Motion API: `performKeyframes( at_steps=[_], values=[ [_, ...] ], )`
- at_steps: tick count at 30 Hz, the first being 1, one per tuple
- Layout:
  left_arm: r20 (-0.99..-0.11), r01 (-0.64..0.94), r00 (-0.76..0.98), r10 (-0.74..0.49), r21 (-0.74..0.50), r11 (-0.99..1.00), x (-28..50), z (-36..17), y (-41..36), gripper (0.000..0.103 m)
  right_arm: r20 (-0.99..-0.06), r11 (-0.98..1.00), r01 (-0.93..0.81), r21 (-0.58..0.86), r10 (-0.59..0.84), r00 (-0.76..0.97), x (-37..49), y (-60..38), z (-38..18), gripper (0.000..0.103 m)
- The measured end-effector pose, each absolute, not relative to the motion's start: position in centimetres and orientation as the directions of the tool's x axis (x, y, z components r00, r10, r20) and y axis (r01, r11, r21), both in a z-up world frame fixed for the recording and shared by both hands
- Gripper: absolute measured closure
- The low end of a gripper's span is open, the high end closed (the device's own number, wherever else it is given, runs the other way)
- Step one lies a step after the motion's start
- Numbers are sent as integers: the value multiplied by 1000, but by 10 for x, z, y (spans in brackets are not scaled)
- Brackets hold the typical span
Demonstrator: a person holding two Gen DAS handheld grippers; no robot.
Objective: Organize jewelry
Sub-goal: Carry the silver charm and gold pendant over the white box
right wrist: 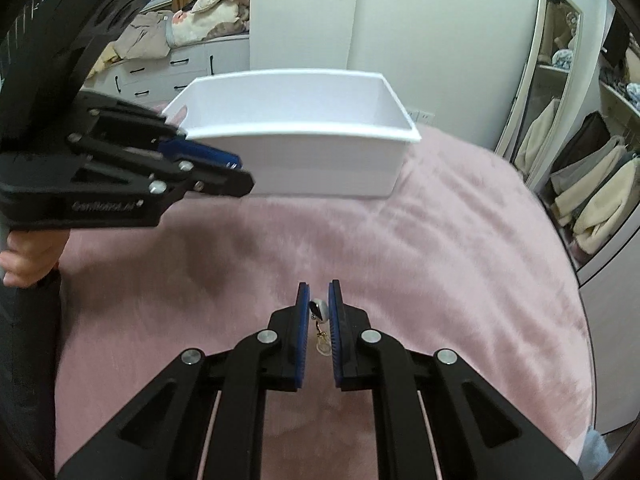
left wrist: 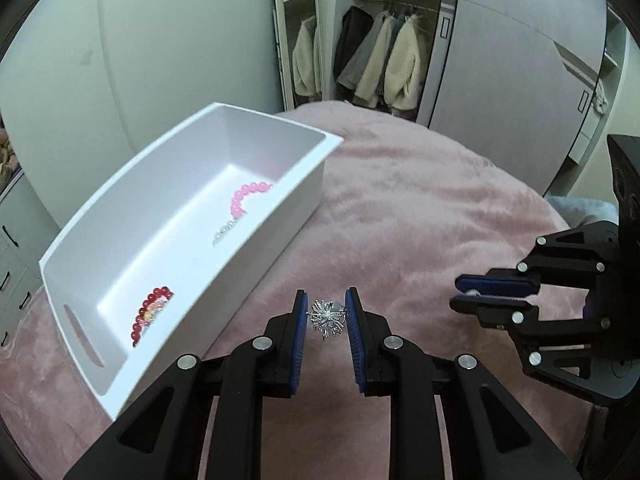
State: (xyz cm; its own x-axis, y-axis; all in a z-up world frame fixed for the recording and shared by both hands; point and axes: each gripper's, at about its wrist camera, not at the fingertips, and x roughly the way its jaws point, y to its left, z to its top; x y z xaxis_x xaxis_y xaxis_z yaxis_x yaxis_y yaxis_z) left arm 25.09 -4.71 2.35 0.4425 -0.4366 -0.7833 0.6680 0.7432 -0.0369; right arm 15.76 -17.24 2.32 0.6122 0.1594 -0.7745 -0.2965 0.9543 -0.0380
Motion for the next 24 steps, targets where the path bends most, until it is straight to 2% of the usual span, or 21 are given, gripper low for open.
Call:
performKeyframes(
  at_steps=[8, 13, 18, 22, 24],
  values=[
    [-754, 588, 512, -412, -43, 808, 257, 46, -23, 79, -740, 956, -285, -70, 142, 657, 184, -161, 46, 93],
    [-737, 547, 535, -414, -71, 834, 266, 53, -4, 79, -680, 966, -244, -87, 121, 723, 199, -154, 64, 93],
    [-712, 449, 551, -436, -187, 873, 287, 57, 22, 79, -656, 974, -216, -70, 118, 745, 224, -147, 71, 93],
    [-713, 408, 567, -413, -193, 892, 297, 52, 32, 79, -617, 978, -187, 89, 202, 761, 244, -155, 73, 93],
    [-715, 391, 559, -419, -219, 894, 306, 46, 37, 79, -603, 978, -171, 122, 210, 770, 253, -157, 73, 93]
  ],
)
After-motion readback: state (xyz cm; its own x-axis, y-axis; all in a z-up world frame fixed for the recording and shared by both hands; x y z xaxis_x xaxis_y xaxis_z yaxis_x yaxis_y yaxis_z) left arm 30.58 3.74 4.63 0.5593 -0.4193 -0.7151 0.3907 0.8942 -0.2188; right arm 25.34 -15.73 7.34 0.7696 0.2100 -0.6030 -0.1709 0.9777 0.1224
